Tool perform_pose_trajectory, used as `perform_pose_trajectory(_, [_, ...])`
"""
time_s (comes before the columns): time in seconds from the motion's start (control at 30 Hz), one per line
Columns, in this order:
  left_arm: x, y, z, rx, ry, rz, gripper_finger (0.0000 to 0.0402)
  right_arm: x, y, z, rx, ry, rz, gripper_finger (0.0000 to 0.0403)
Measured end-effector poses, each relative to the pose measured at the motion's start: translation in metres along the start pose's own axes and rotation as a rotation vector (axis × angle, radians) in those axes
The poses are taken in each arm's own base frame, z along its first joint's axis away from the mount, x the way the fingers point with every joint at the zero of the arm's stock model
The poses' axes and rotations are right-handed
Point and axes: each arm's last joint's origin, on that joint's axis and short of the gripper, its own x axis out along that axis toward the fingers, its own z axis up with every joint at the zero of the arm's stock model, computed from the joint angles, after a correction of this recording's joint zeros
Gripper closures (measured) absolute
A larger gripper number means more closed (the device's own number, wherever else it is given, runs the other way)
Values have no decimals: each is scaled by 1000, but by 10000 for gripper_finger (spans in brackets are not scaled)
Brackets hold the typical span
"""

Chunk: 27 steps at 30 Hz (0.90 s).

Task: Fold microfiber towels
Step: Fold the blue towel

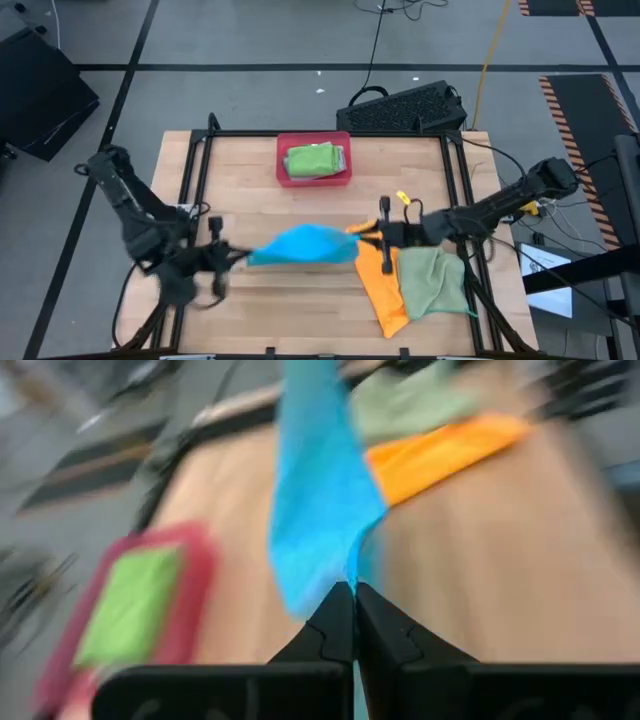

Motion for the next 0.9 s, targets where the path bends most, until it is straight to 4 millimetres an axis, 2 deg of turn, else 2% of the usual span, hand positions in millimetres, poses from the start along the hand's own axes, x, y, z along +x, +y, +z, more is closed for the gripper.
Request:
perform_pose_trajectory(0.13, [-34,-17,14,19,-152,-115,399,-10,28,20,35,-49,19,401])
perform_pose_trajectory(0.2, [-46,-21,13,20,-187,-111,399,-15,37,27,39,-61,-10,401])
perform_pose_trajectory(0.3, [-52,-17,3,-10,-178,-44,400,-18,39,28,21,-42,-98,401])
perform_pose_trajectory(0.43, [-38,3,-26,-138,-35,101,400,-6,30,10,9,68,-225,401])
perform_pose_trajectory(0.57, [-13,20,-59,-260,201,261,400,21,13,-22,-10,184,-326,401])
perform_pose_trajectory(0.7, [4,32,-86,-357,437,394,400,49,-10,-55,-16,257,-391,401])
perform_pose_trajectory(0.8, [12,36,-97,-404,505,450,399,64,-19,-68,47,230,-326,401])
perform_pose_trajectory(0.9, [14,33,-94,-410,490,413,399,68,-16,-71,89,211,-240,401])
